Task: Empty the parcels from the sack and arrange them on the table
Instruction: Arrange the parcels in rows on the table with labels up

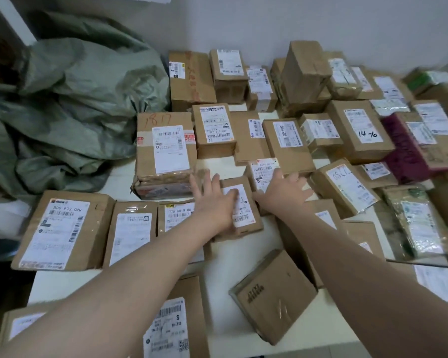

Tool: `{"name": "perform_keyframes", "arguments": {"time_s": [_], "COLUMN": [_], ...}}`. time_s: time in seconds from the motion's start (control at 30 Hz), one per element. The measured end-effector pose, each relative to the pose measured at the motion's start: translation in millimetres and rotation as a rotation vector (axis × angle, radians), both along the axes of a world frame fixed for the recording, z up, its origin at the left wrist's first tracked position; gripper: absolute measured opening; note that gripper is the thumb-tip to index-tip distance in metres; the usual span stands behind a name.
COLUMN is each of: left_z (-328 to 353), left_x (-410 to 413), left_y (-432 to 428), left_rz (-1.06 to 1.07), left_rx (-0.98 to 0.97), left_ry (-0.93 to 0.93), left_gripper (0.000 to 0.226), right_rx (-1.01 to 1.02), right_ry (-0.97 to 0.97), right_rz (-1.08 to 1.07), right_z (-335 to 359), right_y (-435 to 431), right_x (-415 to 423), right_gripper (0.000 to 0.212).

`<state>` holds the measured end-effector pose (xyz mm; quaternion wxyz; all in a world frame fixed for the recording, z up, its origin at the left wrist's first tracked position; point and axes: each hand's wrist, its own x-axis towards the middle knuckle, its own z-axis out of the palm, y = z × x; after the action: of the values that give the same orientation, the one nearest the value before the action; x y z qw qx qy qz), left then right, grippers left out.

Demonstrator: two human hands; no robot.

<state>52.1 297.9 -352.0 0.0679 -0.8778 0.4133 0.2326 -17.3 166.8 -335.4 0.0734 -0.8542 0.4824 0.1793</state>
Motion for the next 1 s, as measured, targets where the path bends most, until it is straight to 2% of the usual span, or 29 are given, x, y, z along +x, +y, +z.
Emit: {"name": "perform_keyframes", "arguments": {"time_s": [0.07,0.13,0.2,0.27,0.4,0.5,0.63,0.7,0.77,0.83,0.9,0.97,1.0], "left_z": [-13.8,-22.0,-23.8,-20.3,-9.7,-7.2,2.5,10.0,13.7,11.5,7.8,10.0,16.3], "left_x": [-11.0,-14.2,-13.3,-13.6,-26.5,-43.6,-74.5,-95.1,-126.3,-167.2,-199.1,-205.8,-202.6], "left_y": [2.4,4.9,5.5,4.2,-1.9,-0.4,5.0,7.2,7.9,8.6,10.4,13.5,16.6], "left_rz": [-0.103,-0.109,-0.090,-0.079,-0.031,-0.007,0.052,0.119,0.206,0.212,0.192,0.268,0.358], "left_rx": [0.091,0.098,0.063,0.038,-0.086,-0.213,-0.283,-0.297,-0.219,0.006,0.126,0.031,-0.058], "left_ry": [-0.054,-0.083,-0.111,-0.109,-0.078,-0.072,-0.061,0.046,0.247,0.322,0.234,0.186,0.269], "left_gripper": [0.109,0.103,0.096,0.093,0.086,0.082,0.072,0.073,0.093,0.128,0.141,0.134,0.127], "right_rx": [0.004,-0.025,-0.154,-0.199,0.054,0.064,0.099,0.064,-0.032,-0.048,0.029,0.190,0.270], "right_ry": [-0.039,-0.088,-0.129,-0.063,0.222,0.206,0.021,-0.148,-0.347,-0.505,-0.618,-0.716,-0.736], "right_rz": [0.028,0.041,0.030,-0.048,-0.265,-0.233,-0.173,-0.126,-0.028,0.058,0.126,0.127,0.114], "right_z": [-0.5,1.2,6.1,10.1,-6.2,-16.7,-11.6,-5.4,0.6,4.9,6.1,8.8,12.7], "right_y": [2.6,4.5,5.5,5.1,2.0,-0.8,-5.9,-2.7,1.5,2.2,-1.2,-7.9,-10.7], "right_x": [-6.6,-19.2,-37.1,-58.8,-98.5,-106.1,-110.5,-119.8,-135.0,-153.7,-175.2,-197.0,-207.8], "right_gripper": [0.077,0.073,0.068,0.073,0.098,0.098,0.098,0.091,0.074,0.058,0.048,0.039,0.034]}}
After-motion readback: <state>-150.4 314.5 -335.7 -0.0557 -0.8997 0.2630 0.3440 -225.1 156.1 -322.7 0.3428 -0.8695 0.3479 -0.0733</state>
